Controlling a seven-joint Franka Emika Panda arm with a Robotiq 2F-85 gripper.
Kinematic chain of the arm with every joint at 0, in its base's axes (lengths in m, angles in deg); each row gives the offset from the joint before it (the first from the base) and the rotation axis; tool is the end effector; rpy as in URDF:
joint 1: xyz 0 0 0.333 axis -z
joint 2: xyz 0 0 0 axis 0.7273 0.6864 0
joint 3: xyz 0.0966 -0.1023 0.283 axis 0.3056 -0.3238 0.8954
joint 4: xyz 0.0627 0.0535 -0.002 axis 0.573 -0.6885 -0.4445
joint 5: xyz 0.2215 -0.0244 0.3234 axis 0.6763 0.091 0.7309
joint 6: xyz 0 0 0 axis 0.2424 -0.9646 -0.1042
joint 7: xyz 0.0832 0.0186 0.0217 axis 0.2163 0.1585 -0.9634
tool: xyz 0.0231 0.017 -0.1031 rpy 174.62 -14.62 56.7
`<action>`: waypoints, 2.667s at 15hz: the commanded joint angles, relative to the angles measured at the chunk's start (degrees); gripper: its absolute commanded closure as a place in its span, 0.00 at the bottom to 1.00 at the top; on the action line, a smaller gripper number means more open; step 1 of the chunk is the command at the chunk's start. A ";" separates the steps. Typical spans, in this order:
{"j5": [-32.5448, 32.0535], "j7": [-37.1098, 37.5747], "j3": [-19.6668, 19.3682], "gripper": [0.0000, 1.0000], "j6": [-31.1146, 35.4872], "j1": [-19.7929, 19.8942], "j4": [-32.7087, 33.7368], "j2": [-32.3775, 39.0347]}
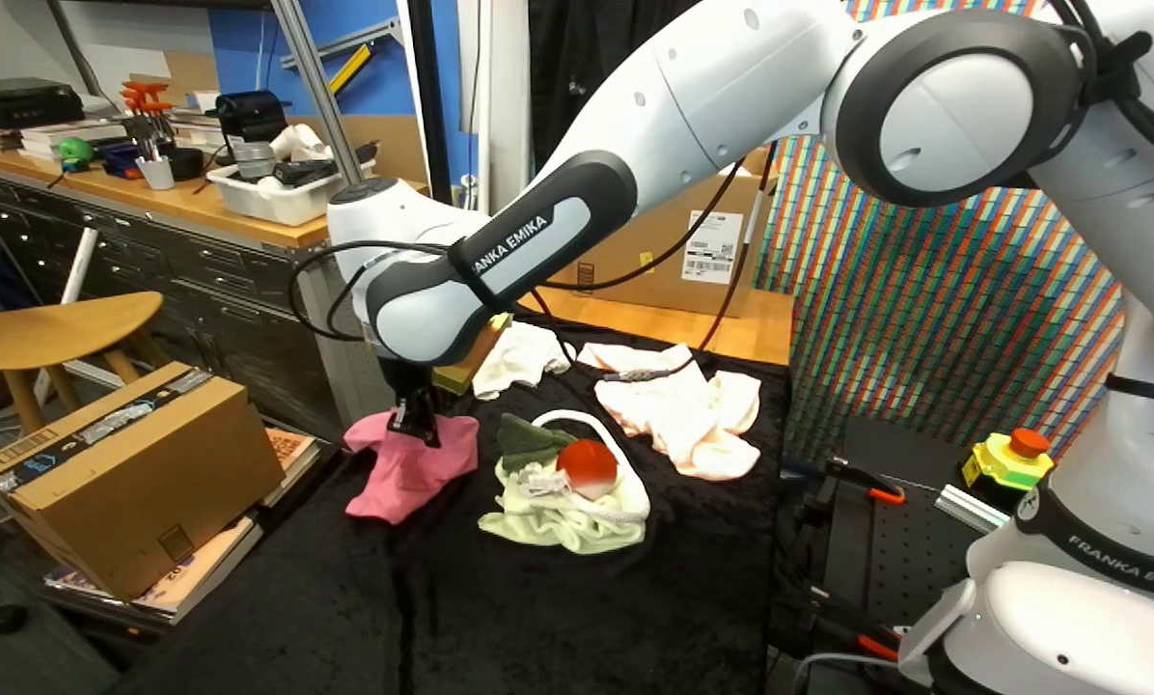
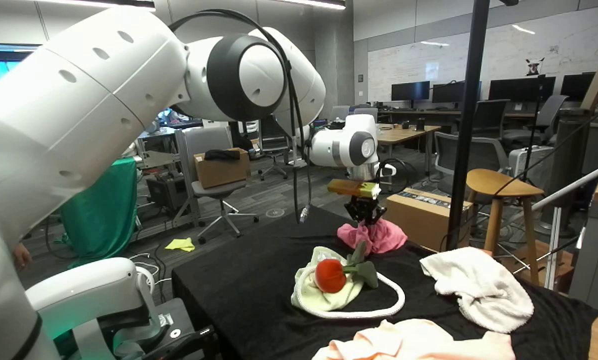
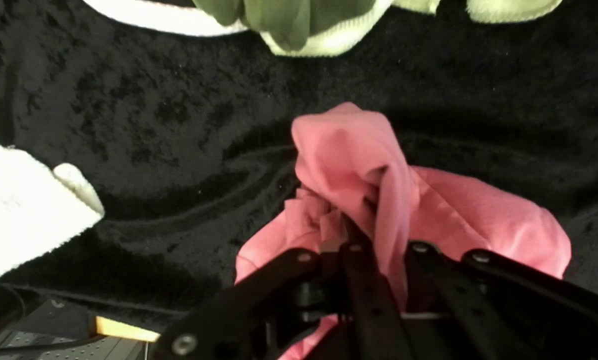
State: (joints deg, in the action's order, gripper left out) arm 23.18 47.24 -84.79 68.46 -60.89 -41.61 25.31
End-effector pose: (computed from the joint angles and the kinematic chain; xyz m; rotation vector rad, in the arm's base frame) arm 0.7142 0.1964 0.1893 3.0143 0.4252 -0.0128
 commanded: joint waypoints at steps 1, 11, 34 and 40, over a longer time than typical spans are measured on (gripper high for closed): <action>1.22 -3.29 1.65 0.92 -8.64 0.84 -0.45 -3.20; 2.95 -5.71 3.89 0.92 -18.34 2.85 -11.87 -19.23; 10.51 2.51 4.04 0.57 15.38 4.78 -42.70 -24.77; 10.62 2.49 3.47 0.12 13.83 5.74 -44.13 -27.08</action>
State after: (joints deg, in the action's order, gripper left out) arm 33.34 49.71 -80.98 82.52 -55.56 -83.88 1.06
